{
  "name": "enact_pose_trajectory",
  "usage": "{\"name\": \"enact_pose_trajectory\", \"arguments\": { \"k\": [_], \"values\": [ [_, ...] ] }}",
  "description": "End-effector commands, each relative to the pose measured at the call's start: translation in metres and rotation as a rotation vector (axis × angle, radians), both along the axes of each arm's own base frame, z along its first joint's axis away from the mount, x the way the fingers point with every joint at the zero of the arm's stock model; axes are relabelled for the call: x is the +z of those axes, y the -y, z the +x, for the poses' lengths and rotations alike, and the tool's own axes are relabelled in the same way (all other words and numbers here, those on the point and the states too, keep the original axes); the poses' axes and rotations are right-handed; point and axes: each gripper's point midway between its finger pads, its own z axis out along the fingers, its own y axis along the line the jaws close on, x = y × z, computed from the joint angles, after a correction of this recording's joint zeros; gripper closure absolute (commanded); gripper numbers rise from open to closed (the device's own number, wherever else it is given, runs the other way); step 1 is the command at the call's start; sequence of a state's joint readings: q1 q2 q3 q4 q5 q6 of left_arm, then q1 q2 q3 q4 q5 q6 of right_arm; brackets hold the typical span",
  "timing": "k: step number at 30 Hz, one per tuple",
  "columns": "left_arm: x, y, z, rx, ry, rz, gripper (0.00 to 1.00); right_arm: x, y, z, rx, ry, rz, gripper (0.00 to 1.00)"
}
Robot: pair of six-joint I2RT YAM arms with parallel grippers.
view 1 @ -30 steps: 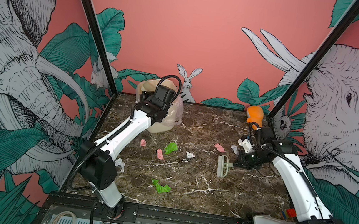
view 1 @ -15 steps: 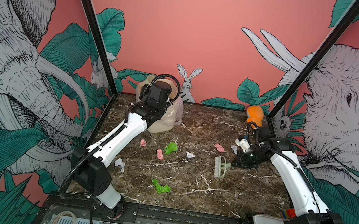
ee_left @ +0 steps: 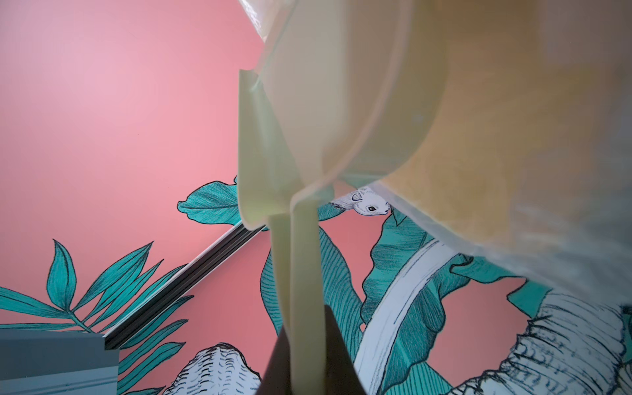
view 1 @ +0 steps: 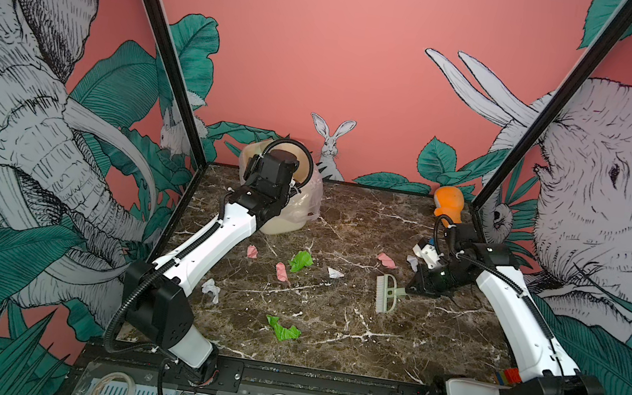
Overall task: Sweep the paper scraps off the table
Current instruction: 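Lower the empty dustpan back toward the table front with the left gripper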
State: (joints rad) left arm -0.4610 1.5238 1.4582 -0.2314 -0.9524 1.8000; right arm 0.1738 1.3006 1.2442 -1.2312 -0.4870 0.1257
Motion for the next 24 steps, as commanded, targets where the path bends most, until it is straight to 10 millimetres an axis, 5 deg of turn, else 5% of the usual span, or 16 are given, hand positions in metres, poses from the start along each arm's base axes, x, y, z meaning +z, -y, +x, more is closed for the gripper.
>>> {"name": "enact_pose_trajectory", "arguments": {
  "k": [1, 6, 10, 18, 24],
  "values": [
    [0.035, -0.010, -0.013, 0.008, 0.115, -0.059, 0.96, 0.009, -0.002, 0.004, 0.012, 0.030, 0.020, 1.00],
    [0.051, -0.002, -0.018, -0.010, 0.194, -0.181, 0.97, 0.012, -0.002, 0.005, 0.005, 0.037, 0.023, 1.00],
    [0.057, 0.024, -0.029, -0.045, 0.212, -0.340, 0.97, 0.015, -0.001, 0.004, -0.005, 0.046, 0.018, 1.00],
    [0.044, 0.118, -0.063, -0.215, 0.154, -0.592, 0.98, 0.020, 0.007, -0.003, -0.035, 0.067, -0.015, 1.00],
    [0.001, 0.190, -0.104, -0.327, -0.015, -0.764, 0.98, 0.021, 0.022, -0.009, -0.088, 0.074, -0.050, 1.00]
  ]
}}
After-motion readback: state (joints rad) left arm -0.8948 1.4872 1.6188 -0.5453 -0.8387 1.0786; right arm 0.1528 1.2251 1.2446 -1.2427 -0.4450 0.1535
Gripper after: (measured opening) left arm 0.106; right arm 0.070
